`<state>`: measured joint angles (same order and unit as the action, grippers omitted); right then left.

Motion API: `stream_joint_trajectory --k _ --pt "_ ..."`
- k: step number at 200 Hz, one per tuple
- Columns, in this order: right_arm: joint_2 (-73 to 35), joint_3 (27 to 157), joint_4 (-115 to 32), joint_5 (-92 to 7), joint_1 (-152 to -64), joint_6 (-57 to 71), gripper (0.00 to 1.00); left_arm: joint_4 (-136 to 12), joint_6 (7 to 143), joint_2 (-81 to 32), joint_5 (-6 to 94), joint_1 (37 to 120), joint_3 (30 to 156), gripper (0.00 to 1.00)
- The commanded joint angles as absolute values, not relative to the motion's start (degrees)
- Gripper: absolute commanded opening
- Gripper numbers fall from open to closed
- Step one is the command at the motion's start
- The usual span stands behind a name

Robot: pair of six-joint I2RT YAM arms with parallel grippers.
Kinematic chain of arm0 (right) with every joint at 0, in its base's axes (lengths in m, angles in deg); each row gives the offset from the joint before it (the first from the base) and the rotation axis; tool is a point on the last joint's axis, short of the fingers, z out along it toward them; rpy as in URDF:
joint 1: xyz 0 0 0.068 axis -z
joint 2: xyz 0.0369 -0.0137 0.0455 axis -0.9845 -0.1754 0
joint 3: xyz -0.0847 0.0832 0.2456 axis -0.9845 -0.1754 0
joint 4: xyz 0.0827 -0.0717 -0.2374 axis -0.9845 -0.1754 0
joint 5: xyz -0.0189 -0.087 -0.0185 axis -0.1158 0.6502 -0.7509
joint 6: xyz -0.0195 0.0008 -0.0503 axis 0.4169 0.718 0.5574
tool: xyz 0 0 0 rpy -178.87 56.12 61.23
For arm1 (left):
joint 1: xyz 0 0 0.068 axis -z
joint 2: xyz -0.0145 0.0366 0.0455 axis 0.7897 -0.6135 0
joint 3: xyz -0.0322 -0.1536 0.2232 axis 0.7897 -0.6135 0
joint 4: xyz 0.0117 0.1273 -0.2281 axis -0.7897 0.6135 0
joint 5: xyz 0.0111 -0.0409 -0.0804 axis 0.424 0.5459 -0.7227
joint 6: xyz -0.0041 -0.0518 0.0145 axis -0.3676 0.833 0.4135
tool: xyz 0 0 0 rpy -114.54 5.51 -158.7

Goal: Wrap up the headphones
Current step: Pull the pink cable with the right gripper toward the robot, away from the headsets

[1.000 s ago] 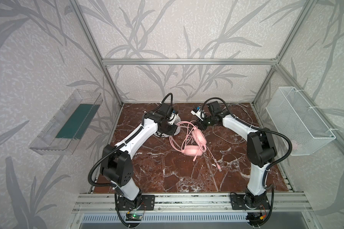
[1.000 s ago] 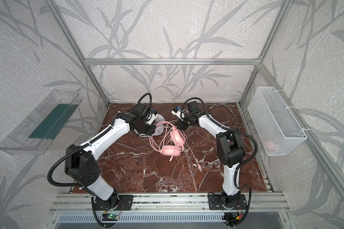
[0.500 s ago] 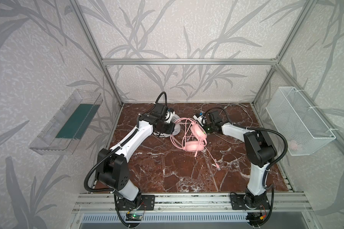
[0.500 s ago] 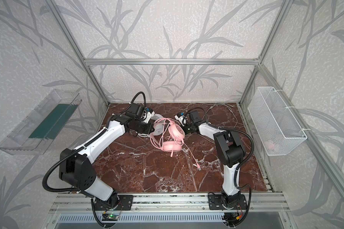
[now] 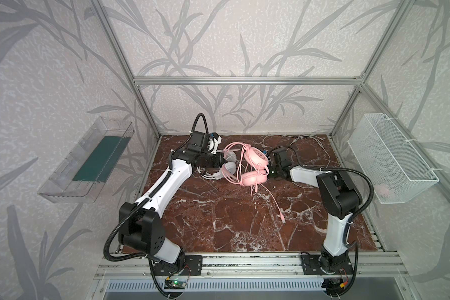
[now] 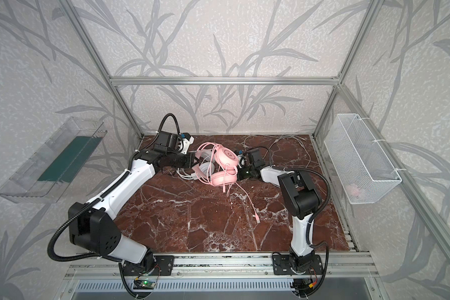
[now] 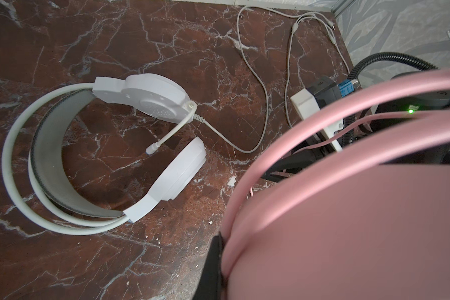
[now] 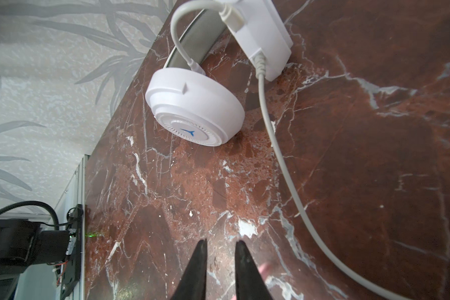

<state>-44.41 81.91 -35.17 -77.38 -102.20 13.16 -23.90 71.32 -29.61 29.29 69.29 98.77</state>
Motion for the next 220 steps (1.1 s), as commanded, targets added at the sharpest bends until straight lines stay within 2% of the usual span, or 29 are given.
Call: stream_joint_trajectory --k 1,75,123,176,220 --pt "-44.45 81.20 -30.92 -79.84 -102.81 9.64 0.22 -28.50 74.81 -27.01 25.58 68.90 98.96 0.00" --pt "-39.26 73.77 -35.31 -79.82 -103.01 10.69 0.34 -31.08 76.82 -25.87 25.92 67.26 97.82 0.00" --pt "-34.10 69.57 -43.42 -77.98 -103.53 13.93 0.46 -32.15 77.76 -25.85 26.71 66.58 97.53 0.00" --pt "-27.99 64.38 -48.82 -74.36 -104.81 15.79 0.44 -36.59 81.68 -25.87 25.95 65.04 96.19 0.00" --pt "-28.89 64.44 -50.94 -70.62 -105.90 15.53 0.45 -36.99 82.10 -26.23 25.05 64.82 96.12 0.00"
